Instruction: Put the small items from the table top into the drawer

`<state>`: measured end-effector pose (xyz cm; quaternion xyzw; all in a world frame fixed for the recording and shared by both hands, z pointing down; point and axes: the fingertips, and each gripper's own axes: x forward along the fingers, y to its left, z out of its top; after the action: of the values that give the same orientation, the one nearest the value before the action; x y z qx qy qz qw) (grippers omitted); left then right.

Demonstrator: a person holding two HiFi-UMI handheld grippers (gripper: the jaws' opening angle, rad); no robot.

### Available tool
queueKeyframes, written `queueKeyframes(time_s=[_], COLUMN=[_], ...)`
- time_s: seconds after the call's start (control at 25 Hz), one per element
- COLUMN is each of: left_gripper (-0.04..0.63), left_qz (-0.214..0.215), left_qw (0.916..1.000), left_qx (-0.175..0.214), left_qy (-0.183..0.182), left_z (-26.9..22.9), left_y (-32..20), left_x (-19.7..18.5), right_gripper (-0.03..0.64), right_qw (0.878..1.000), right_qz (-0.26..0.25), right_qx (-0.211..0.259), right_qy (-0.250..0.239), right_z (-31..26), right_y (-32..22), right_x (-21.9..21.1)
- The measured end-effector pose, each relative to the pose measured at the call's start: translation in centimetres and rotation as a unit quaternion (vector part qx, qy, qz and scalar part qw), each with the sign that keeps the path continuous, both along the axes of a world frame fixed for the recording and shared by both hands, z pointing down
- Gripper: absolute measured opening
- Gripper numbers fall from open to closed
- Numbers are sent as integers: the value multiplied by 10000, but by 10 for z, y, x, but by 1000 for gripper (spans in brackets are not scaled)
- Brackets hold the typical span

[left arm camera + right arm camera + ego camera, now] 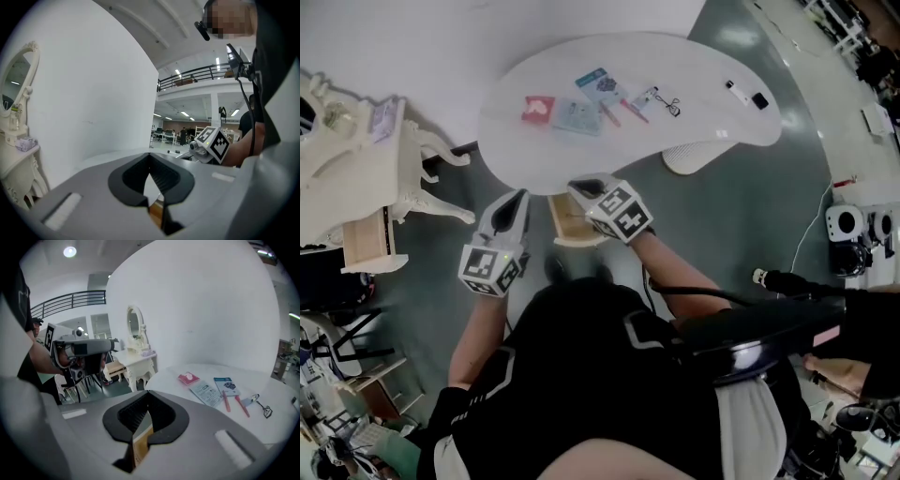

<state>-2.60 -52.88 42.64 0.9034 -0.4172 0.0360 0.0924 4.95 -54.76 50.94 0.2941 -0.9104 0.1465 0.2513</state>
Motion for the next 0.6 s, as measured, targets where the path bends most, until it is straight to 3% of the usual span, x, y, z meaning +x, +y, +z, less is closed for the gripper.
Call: queueKeyframes(time_s=[0.28,0.44,0.6], left_gripper=[0,0,0], left_qz=[197,87,-50], left_qw=[9993,9989,9983], left_qx=[325,458,556], left_qy=[1,108,136], left_z=[-31,-44,-57], left_y=[5,7,5], left_x=[15,18,18], right_gripper=[2,2,2], right_qw=[9946,9831,9771], right_qz=[387,913,1020], right_qx=[588,1067,1295], right_qy=[-759,-1171,-1346], right_z=[-65,-102,-125], right_y=[-2,-7,-6], right_x=[13,32,41])
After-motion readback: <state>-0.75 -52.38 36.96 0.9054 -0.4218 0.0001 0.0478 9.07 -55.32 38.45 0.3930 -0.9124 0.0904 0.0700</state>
